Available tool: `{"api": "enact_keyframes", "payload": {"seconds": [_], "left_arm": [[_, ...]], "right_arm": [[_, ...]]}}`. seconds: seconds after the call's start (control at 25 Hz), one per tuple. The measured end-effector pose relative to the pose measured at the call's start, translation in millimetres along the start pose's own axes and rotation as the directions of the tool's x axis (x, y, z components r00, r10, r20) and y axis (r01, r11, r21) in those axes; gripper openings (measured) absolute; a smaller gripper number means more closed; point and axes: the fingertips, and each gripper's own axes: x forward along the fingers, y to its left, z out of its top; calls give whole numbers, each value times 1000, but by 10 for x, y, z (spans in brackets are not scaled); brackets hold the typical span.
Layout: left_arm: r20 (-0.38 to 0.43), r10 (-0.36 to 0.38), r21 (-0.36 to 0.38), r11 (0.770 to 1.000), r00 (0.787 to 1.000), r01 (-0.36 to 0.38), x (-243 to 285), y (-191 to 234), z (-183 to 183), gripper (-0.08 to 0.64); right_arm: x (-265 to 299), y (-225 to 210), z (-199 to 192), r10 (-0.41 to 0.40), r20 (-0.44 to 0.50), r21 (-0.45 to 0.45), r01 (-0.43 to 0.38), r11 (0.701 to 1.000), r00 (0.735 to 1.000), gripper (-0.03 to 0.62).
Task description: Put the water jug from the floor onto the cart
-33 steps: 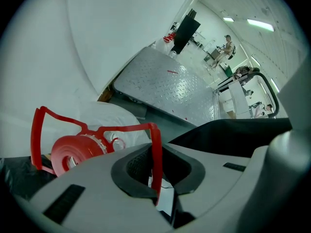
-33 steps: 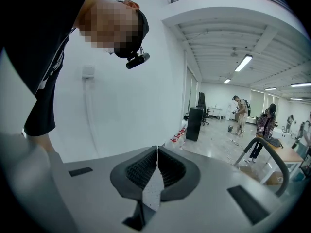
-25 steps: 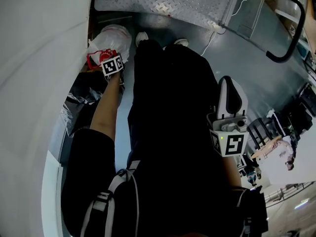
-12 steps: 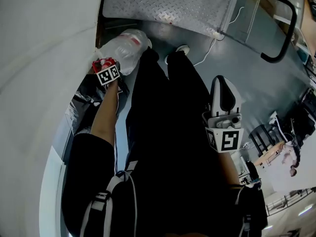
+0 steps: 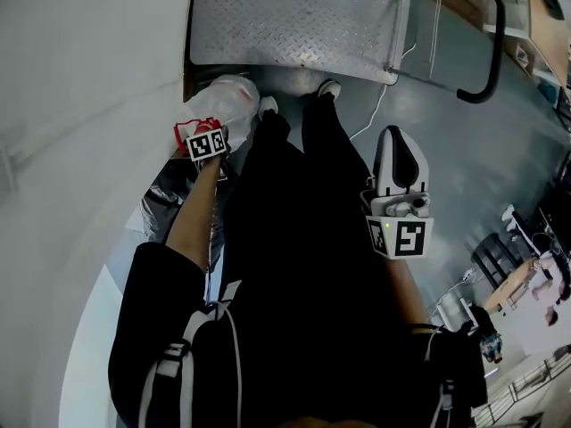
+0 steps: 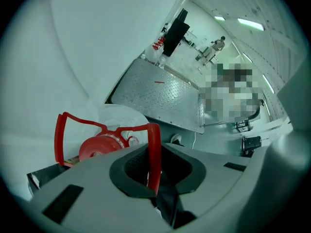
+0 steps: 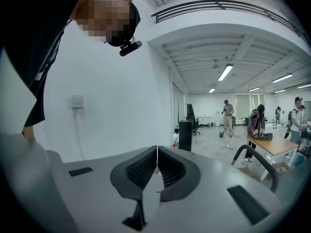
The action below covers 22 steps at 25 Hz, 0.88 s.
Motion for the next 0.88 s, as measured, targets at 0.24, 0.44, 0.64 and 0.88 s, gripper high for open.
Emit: {"api": "enact_keyframes", "payload": {"seconds": [0.24, 0.44, 0.64, 0.88], "left_arm": [[12, 58, 34, 998, 998, -58, -129, -54, 331, 54], [14, 103, 48, 993, 995, -104, -325, -195, 441, 54], [60, 120, 84, 989, 991, -125, -415, -623, 688, 58], [123, 155, 94, 981, 980, -167, -423, -1028, 1079, 60]], "right_arm": [[96, -317, 14, 20, 60, 43, -23, 999, 998, 18], [207, -526, 20, 70, 75, 77, -76, 994, 995, 19], [333, -864, 185, 98, 116, 97, -110, 989, 988, 20], [476, -1110, 216, 184, 140, 121, -201, 972, 973, 18]]}}
